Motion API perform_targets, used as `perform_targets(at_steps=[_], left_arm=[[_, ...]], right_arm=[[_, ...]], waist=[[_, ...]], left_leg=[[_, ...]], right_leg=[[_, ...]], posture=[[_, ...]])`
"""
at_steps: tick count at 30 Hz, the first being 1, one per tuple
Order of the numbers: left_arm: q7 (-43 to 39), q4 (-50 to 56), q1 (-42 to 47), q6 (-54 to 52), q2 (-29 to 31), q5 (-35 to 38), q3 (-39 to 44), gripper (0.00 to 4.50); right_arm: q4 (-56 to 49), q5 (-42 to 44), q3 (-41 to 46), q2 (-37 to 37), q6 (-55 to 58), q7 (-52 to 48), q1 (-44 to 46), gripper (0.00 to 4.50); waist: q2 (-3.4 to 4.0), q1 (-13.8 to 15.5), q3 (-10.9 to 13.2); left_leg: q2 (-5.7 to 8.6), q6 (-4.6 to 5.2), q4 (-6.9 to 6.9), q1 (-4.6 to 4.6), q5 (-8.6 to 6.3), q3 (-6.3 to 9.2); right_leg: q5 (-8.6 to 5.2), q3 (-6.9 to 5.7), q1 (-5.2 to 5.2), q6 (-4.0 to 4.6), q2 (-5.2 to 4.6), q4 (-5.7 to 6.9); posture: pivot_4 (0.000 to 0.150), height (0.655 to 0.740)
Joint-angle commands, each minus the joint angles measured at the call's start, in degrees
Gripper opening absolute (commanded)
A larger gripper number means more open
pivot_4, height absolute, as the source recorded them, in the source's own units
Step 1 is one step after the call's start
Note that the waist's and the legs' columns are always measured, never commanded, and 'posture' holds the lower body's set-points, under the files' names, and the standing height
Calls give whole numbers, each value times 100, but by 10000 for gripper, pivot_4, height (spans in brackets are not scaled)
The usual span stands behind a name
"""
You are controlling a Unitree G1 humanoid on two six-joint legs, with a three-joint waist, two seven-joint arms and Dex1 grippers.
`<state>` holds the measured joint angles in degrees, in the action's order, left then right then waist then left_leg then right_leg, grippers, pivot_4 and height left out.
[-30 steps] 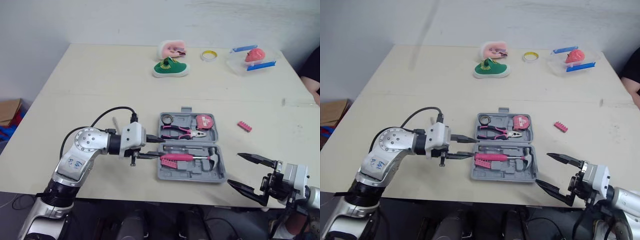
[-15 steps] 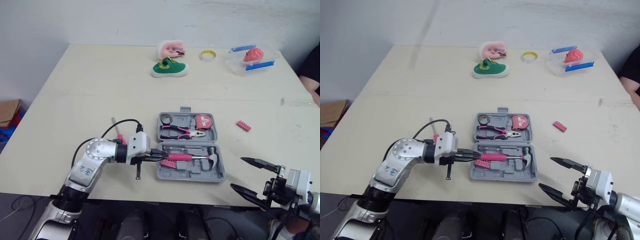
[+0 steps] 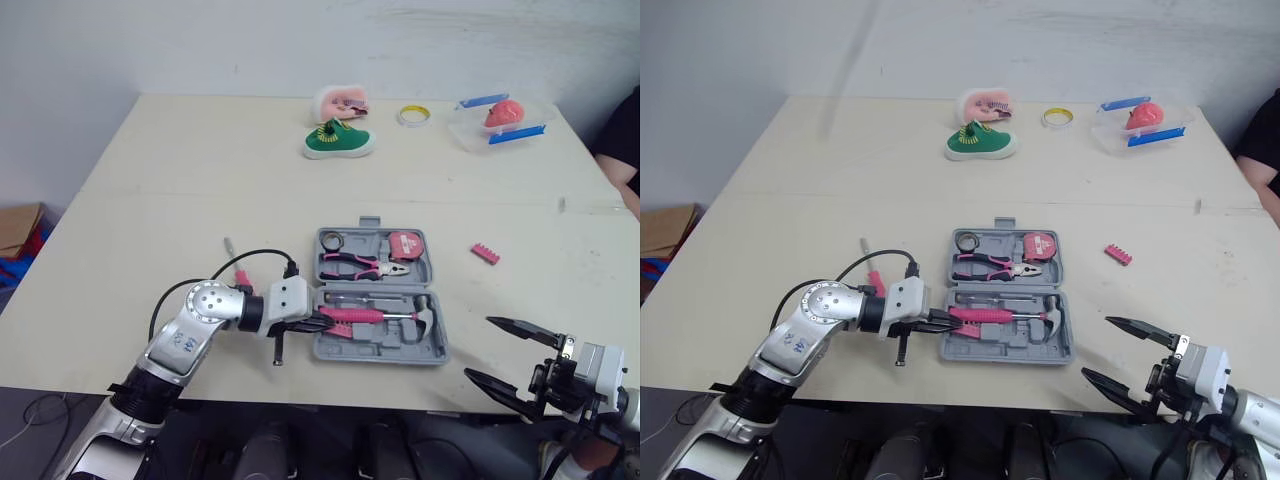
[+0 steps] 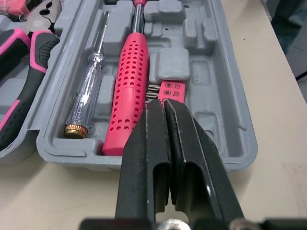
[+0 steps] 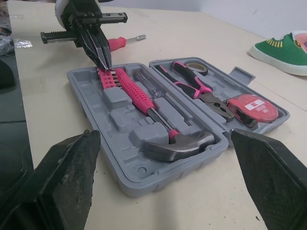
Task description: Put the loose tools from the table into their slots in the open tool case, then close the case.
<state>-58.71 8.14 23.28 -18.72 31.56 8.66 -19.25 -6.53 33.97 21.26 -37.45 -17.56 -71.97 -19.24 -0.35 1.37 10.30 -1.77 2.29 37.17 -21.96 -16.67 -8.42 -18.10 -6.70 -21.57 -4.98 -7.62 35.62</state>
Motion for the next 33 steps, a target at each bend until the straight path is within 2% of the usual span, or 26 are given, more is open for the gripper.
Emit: perform_targets(at_steps=[1, 6, 9, 13, 20, 24, 25, 28, 33], left_arm=[[158, -278, -160, -734, 97, -531, -552, 340], [-135, -47, -107, -1646, 379, -714, -1238, 340], [-91, -24, -118, -1578, 532, -943, -1519, 340], [333, -300, -78, -1098, 161, -736, -1050, 340], [310, -592, -82, 8, -6, -552, -559, 340], [-72, -417, -253, 1097, -327, 566, 455, 340], [-122, -389, -306, 1220, -331, 783, 719, 340], [-430, -191, -579, 1057, -53, 1667, 1661, 7959], [-264, -657, -1018, 1389, 646, 1666, 2855, 26607]], right_arm=[[-56, 72, 156, 22, -120, -35, -23, 45000], [-111, 43, 121, 29, -107, 24, 1, 45000], [-132, 41, 131, 7, -82, 57, 31, 45000], [-206, 29, 125, -4, -25, 144, 55, 45000], [-270, 27, 136, -46, 34, 217, 49, 45000], [-355, 83, 305, -130, 97, 265, -24, 45000], [-364, 114, 387, -157, 116, 257, -82, 45000], [-314, 153, 766, -266, 143, 242, -299, 45000], [267, 124, 1549, -376, 32, 244, -499, 45000]], waist=[[14, 10, -11], [25, 5, -44], [26, -16, -82], [78, 3, -117], [79, 20, -116], [91, 1, -90], [64, -3, -68], [29, -29, -39], [20, -53, -22]], left_leg=[[0, 9, 1, 1, 5, 0], [1, -6, -6, 38, -14, -1], [-7, -16, -16, 88, -41, -1], [-12, -17, -17, 109, -52, 0], [-6, -8, -15, 97, -47, 9], [-4, -3, -12, 80, -45, 8], [-5, -3, -12, 64, -44, 6], [-9, -7, -14, 19, -12, 5], [-12, -25, -20, 18, -22, 4]], right_leg=[[0, 0, 1, 0, 0, 0], [-2, 4, 32, 3, 0, -3], [-22, 3, 79, 14, 4, -12], [-34, 7, 95, 20, 5, -12], [-48, 14, 94, 47, -2, -29], [-42, 14, 80, 37, -7, -27], [-40, 14, 57, 34, -7, -18], [-35, 4, -1, 25, -3, 5], [-48, -9, 1, 28, 8, -5]], posture=[[1500, 7400], [1500, 7400], [1500, 7400], [1500, 7400], [1500, 7400], [1500, 7400], [1500, 7400], [1500, 7400], [1500, 7400]])
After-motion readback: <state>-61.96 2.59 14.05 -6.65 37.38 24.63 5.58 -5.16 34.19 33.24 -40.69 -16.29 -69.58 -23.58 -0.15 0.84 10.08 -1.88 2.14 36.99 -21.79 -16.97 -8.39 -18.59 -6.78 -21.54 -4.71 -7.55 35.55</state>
